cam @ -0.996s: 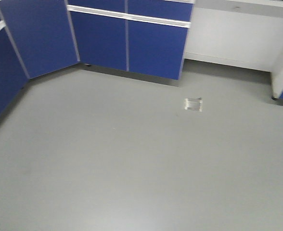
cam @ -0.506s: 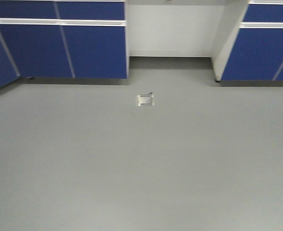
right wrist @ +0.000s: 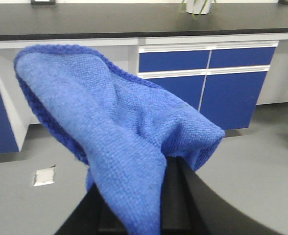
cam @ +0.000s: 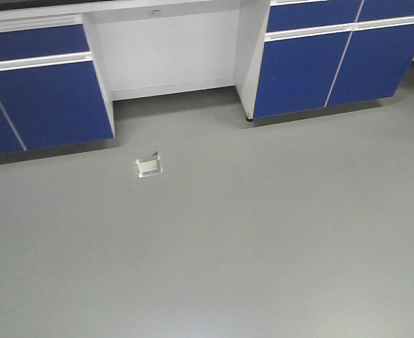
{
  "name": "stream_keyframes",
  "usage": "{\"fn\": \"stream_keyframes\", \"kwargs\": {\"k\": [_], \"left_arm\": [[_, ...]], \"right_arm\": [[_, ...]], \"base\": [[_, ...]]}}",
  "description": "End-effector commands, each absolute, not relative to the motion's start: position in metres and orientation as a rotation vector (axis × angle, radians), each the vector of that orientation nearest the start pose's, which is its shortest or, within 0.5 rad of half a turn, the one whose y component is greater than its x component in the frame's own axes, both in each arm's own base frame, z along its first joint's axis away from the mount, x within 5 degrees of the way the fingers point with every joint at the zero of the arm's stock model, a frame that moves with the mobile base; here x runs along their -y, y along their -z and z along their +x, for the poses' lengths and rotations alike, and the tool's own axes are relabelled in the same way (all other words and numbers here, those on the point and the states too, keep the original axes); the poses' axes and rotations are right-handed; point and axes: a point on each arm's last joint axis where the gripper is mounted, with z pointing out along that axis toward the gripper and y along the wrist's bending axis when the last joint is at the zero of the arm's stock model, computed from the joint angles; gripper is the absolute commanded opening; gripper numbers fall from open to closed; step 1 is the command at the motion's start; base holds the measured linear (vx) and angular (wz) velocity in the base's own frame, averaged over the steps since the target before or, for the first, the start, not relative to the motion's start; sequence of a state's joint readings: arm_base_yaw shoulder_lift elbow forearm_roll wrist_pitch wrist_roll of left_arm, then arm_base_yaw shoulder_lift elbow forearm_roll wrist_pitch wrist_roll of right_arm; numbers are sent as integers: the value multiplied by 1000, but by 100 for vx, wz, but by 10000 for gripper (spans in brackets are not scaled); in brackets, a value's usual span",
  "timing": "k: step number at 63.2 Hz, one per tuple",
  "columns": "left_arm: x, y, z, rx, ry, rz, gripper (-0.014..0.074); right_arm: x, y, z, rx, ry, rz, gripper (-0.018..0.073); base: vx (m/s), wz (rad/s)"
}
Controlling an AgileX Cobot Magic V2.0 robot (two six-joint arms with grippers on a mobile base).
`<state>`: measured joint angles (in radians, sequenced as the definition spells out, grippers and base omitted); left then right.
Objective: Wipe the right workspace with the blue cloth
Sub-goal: 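Drive the base across the room to the other black bench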
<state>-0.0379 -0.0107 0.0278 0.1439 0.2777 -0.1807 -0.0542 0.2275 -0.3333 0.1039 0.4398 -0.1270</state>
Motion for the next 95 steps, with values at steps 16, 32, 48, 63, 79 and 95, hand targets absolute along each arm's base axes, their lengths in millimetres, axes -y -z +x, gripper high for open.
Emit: {"fn": "stream_keyframes", "kwargs": {"k": [16,32,48,63,79,95], "left_arm": [[0,-177,56,-1713,42,-25,-6],[0,-177,56,-1713,42,-25,-6],[0,-177,56,-1713,42,-25,-6],[0,-177,56,-1713,42,-25,-6],[0,-177,56,-1713,42,-25,-6],[0,-177,56,-1713,42,-25,-6]], "right_arm": [[0,-289,65,-1711,39,-13,-8],[0,-289,65,-1711,39,-13,-8],[0,-289,65,-1711,39,-13,-8],[0,-289,65,-1711,39,-13,-8],[0,-289,65,-1711,39,-13,-8],[0,-289,65,-1712,39,-13,-8]], "base": [[30,-17],[36,-2],[39,-2],[41,-7],[44,-7],[46,4]]}}
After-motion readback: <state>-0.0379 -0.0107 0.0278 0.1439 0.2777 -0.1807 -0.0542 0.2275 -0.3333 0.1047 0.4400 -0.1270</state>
